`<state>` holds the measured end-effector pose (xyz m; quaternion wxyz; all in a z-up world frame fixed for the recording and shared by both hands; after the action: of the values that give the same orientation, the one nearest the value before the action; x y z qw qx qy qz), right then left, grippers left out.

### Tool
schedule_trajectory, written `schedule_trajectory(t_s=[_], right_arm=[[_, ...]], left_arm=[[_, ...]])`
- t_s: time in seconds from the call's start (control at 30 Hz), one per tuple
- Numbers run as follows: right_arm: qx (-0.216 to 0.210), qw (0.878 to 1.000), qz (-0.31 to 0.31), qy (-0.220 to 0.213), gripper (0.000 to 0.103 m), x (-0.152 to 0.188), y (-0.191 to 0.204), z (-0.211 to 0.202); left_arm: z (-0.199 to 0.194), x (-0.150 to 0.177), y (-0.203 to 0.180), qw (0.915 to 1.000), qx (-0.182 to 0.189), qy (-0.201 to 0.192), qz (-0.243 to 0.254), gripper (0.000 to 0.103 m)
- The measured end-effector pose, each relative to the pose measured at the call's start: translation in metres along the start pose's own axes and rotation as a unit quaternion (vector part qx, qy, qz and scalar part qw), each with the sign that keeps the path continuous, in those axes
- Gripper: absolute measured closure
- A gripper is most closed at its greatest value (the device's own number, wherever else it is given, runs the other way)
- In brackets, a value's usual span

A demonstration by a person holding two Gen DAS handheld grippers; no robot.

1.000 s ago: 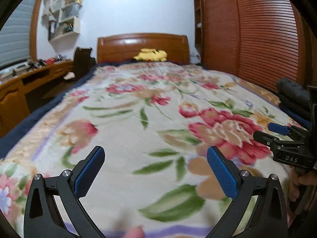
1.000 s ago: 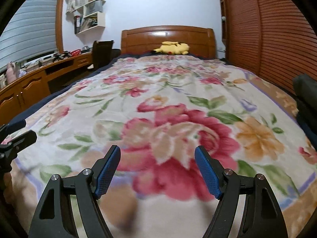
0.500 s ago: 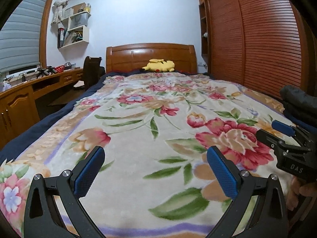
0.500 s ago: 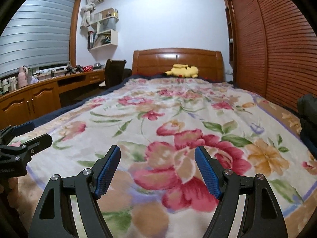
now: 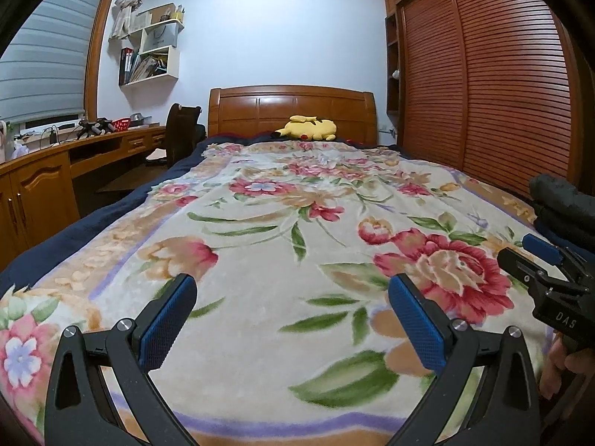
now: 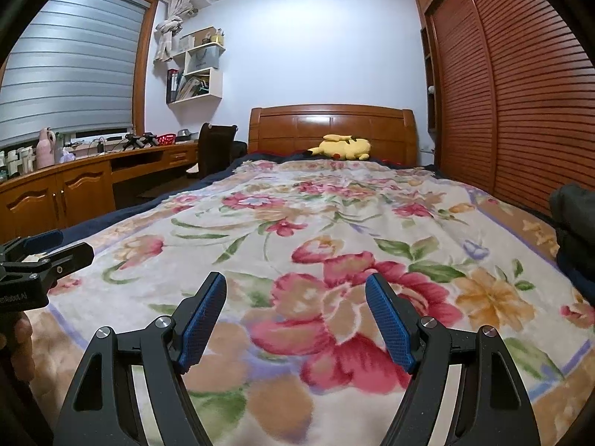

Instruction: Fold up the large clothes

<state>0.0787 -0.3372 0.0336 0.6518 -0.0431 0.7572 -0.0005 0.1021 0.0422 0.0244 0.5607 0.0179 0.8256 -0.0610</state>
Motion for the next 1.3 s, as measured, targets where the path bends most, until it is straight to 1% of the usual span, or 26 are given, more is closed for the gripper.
schedule_trajectory(t_s=[0.5,1.3], right_arm=[[0.003,1.000,0.006,0.001,0.024,0.0001,0.0048,0.0039],[0.004,1.000,0.005,-0.001,0.024,0.0014,-0.0039,0.0034]], left_arm=[[-0.0005,0.0004,0.0001,1.0000,0.000,0.000,0.000,0.000],[-0.0001,0.0010,-0.0015,1.0000,-0.001,0.000,0.001,0.000]])
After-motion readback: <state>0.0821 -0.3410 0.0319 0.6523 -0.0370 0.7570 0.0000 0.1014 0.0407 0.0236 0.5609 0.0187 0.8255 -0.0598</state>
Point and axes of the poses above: each gripper's, at about its wrist camera, not at the fingertips, and z roughly the way its jaws point, y to its left, x to its underside, the point moved 4 cm from there along z, roughly the way its jaws point, and after that the axes turned 9 degrees about x, right-handed, at the moved point
